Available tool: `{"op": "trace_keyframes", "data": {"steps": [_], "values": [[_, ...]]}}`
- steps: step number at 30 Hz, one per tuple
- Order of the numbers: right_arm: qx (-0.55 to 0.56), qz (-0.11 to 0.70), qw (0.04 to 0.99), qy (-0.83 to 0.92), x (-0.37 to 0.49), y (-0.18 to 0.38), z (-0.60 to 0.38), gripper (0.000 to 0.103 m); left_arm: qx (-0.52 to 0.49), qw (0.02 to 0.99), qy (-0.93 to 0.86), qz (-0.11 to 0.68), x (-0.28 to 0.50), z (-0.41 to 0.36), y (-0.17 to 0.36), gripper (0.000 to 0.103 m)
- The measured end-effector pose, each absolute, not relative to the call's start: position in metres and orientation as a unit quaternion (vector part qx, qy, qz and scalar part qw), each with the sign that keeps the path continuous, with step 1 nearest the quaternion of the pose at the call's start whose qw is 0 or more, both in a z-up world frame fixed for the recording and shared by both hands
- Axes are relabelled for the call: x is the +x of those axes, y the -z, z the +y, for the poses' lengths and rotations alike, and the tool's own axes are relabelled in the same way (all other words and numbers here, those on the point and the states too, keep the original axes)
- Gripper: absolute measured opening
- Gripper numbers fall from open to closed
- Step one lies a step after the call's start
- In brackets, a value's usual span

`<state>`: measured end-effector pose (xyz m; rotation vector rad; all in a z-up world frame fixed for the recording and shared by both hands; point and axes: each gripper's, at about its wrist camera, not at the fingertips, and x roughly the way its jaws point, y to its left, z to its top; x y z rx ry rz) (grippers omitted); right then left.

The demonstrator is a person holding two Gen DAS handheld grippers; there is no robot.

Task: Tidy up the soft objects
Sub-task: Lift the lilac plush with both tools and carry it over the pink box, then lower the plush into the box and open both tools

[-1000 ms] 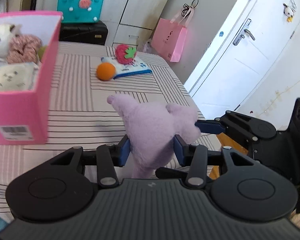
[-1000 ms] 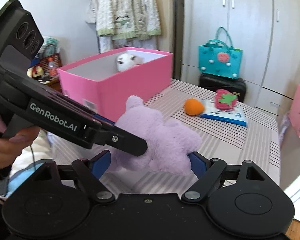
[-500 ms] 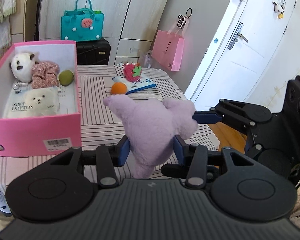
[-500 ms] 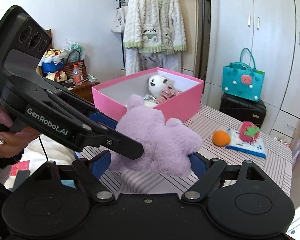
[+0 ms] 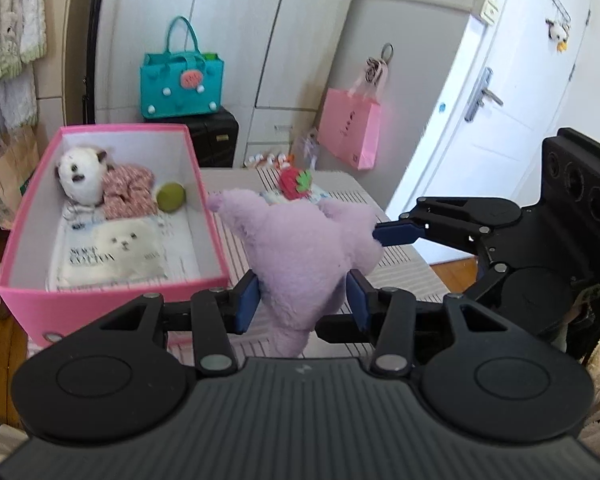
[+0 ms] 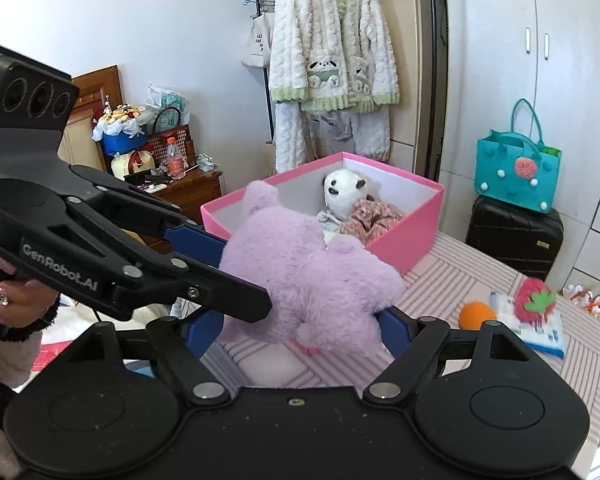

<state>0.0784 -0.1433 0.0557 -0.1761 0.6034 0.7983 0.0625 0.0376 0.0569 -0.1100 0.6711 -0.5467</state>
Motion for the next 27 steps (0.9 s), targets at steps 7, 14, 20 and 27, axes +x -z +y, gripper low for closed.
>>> {"op": "trace_keyframes", "data": {"steps": [7,14,20,27], "values": [[-0.083,0.289,0.864,-0.403,0.124,-0.058,-0.12,0.057,-0.056,0.925,0.224,0.302,0.095,0.068,-0.063,0.046],[-0.094,0.324,0.852,-0.4,0.19,-0.049,-0.078,0.037,-0.07,0.929,0.171,0.32,0.149,0.099,-0.054,0.046],[-0.103,0.365,0.845,-0.377,0.24,-0.024,-0.041,0.037,-0.083,0.918,0.134,0.365,0.206,0.12,-0.035,0.046],[-0.12,0.407,0.832,-0.357,0.265,0.004,-0.012,0.037,-0.095,0.891,0.119,0.428,0.245,0.138,-0.005,0.046]]}}
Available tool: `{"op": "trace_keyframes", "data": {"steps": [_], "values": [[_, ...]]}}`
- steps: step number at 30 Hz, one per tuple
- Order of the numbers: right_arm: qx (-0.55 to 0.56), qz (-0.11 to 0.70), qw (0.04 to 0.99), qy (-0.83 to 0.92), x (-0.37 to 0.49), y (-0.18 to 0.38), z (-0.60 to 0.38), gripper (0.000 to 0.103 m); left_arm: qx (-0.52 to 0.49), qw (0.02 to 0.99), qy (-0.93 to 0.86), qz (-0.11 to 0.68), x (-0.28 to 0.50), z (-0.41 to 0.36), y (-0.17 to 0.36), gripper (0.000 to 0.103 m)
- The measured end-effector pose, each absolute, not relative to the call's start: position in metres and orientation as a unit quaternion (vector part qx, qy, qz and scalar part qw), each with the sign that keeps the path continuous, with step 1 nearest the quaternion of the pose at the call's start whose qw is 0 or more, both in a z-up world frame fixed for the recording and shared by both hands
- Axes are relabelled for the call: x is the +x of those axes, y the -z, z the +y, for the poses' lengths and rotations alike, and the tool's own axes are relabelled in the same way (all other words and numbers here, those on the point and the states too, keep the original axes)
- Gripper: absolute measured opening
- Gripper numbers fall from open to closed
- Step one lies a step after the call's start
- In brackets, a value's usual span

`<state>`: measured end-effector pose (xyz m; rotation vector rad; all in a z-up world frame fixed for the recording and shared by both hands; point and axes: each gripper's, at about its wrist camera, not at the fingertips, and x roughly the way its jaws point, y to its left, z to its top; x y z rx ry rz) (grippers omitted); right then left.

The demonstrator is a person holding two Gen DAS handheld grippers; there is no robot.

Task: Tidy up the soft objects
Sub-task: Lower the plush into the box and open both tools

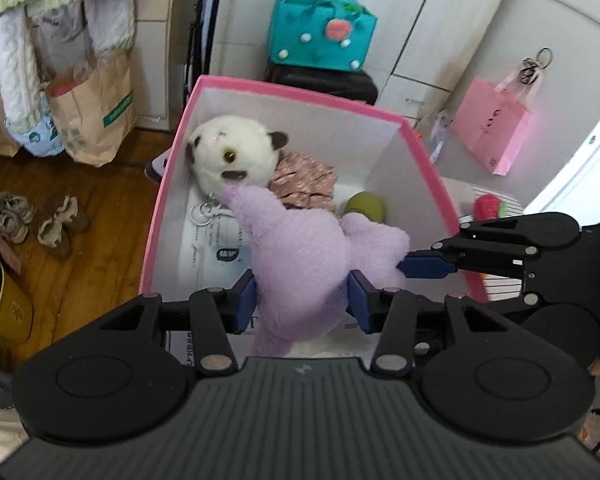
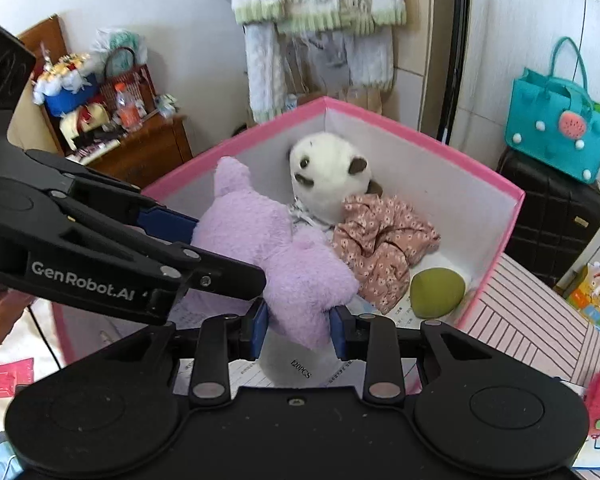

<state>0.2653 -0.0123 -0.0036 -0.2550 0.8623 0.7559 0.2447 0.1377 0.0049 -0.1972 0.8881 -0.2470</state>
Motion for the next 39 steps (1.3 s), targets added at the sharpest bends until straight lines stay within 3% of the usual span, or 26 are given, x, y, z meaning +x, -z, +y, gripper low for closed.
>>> {"op": "trace_keyframes", "data": {"steps": [9,14,28,39], "values": [[-0.154,0.395,0.842,-0.333,0.264,0.0,-0.009,0.04,-0.08,0.901,0.098,0.415,0.243,0.131,0.0,0.051],[-0.156,0.378,0.847,-0.339,0.248,-0.013,-0.021,0.04,-0.059,0.913,0.08,0.397,0.233,0.121,-0.005,0.064],[-0.106,0.359,0.86,-0.347,0.209,-0.046,-0.062,0.044,0.04,0.935,0.079,0.343,0.165,0.101,-0.06,0.064],[-0.102,0.315,0.874,-0.356,0.161,-0.081,-0.091,0.051,0.056,0.934,0.11,0.336,0.115,0.09,-0.088,0.068]]}}
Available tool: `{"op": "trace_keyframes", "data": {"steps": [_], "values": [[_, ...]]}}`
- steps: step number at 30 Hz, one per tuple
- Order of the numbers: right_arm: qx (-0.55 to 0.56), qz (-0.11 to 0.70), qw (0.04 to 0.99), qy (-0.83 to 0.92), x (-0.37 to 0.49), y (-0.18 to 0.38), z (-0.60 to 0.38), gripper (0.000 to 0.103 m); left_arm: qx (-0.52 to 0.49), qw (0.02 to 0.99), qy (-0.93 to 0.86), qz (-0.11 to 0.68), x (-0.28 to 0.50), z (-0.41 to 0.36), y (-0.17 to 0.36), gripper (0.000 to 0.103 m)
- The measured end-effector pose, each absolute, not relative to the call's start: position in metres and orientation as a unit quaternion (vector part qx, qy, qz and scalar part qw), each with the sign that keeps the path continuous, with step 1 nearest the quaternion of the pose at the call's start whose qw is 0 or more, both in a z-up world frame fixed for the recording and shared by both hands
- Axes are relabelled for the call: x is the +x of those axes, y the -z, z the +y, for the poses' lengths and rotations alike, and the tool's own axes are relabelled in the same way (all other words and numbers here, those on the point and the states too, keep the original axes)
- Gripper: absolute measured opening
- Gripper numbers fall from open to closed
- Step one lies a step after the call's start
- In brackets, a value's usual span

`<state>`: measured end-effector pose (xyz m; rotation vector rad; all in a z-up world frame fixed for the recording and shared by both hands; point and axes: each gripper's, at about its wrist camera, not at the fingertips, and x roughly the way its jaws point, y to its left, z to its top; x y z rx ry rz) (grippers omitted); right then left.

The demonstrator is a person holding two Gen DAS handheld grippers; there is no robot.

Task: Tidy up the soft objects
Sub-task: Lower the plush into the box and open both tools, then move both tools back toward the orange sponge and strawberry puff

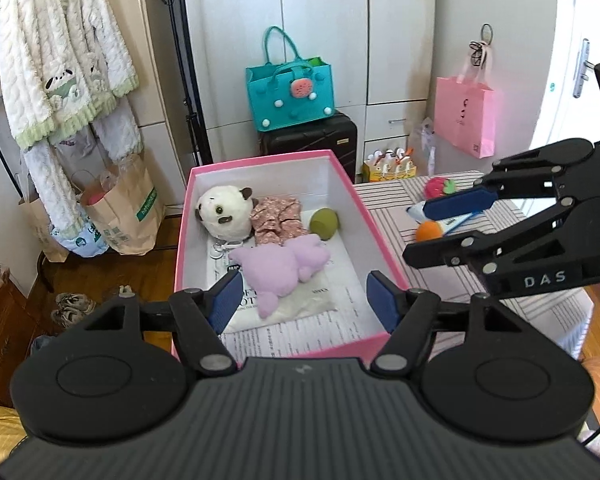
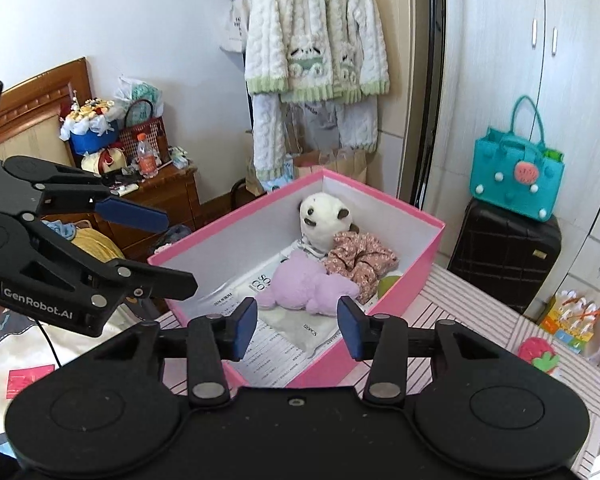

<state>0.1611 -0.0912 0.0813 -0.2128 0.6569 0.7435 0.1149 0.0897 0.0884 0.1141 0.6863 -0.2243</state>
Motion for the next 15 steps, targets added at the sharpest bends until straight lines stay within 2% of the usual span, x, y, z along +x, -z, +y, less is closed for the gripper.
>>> {"op": "trace_keyframes", "data": {"steps": [15], "values": [[-0.112,0.263,0.891,-0.351,0.087,-0.093,-0.138,0.059,0.08,0.928,0.149,0.331,0.057,0.062,-0.086,0.07]]}}
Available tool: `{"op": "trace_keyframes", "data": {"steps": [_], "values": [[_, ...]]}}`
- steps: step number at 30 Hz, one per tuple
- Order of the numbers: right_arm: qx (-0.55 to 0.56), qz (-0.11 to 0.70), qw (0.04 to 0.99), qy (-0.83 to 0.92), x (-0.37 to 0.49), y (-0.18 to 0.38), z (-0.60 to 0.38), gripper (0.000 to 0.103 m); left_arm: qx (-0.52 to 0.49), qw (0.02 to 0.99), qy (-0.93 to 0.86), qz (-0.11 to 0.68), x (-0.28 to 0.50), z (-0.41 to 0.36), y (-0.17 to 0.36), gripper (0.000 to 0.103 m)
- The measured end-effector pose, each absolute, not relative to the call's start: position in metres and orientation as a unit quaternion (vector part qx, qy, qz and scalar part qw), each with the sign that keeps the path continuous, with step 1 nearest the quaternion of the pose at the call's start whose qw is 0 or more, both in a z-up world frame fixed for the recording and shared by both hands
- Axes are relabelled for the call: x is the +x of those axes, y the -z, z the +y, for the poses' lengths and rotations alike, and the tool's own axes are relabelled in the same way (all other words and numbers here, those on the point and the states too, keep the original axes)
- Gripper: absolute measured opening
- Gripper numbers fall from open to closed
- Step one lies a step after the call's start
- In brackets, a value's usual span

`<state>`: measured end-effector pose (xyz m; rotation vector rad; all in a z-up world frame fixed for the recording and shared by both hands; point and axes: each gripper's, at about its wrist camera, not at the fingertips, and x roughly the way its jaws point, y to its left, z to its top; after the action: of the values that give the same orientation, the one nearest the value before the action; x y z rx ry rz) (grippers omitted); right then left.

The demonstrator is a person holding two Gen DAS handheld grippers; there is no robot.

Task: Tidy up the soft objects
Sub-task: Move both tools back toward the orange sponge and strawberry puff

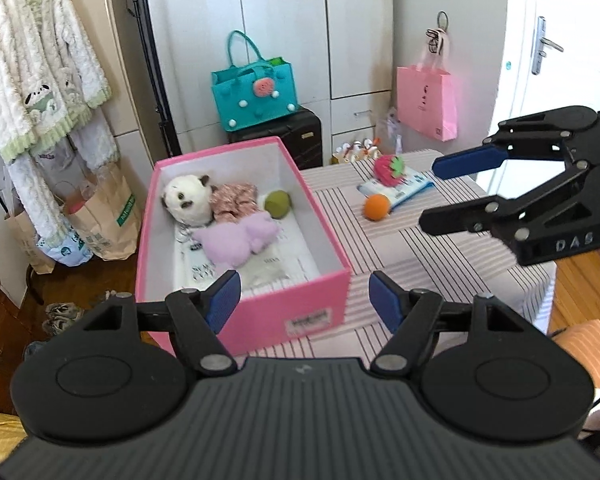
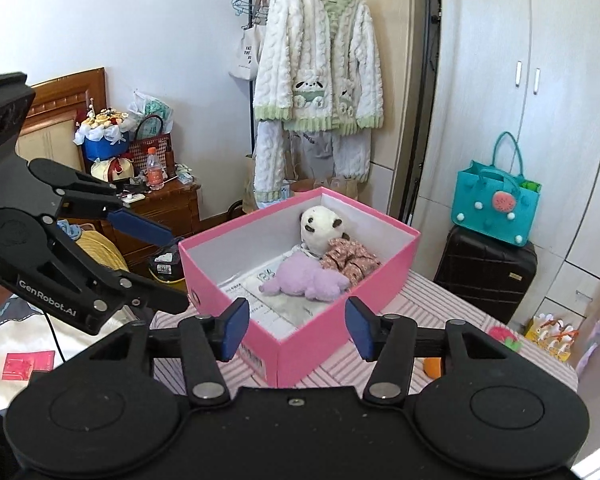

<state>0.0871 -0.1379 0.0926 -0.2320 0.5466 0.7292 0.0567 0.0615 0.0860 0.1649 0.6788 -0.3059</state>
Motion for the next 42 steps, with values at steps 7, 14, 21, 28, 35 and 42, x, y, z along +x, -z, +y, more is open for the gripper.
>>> {"op": "trace_keyframes", "data": {"steps": [7,14,21,28,35,42], "values": [[-0.101,0.279,0.89,-0.346,0.062,-0.075,-0.167,0.061,0.075,0.921,0.174,0.342,0.04,0.046,-0.063,0.072],[-0.1,0.301,0.888,-0.333,0.055,-0.049,-0.19,0.064,0.078,0.925,0.19,0.32,0.03,0.026,-0.045,0.074],[-0.072,0.317,0.888,-0.325,0.072,-0.022,-0.221,0.067,0.07,0.93,0.196,0.302,0.042,0.003,-0.024,0.074],[-0.043,0.316,0.898,-0.303,0.097,0.008,-0.247,0.068,0.053,0.936,0.186,0.295,0.063,-0.02,-0.001,0.074],[-0.027,0.271,0.925,-0.264,0.125,0.009,-0.271,0.073,0.051,0.933,0.203,0.292,0.097,-0.051,0.005,0.074],[-0.021,0.229,0.946,-0.229,0.151,0.009,-0.289,0.087,0.028,0.93,0.207,0.301,0.132,-0.083,0.008,0.074]]}}
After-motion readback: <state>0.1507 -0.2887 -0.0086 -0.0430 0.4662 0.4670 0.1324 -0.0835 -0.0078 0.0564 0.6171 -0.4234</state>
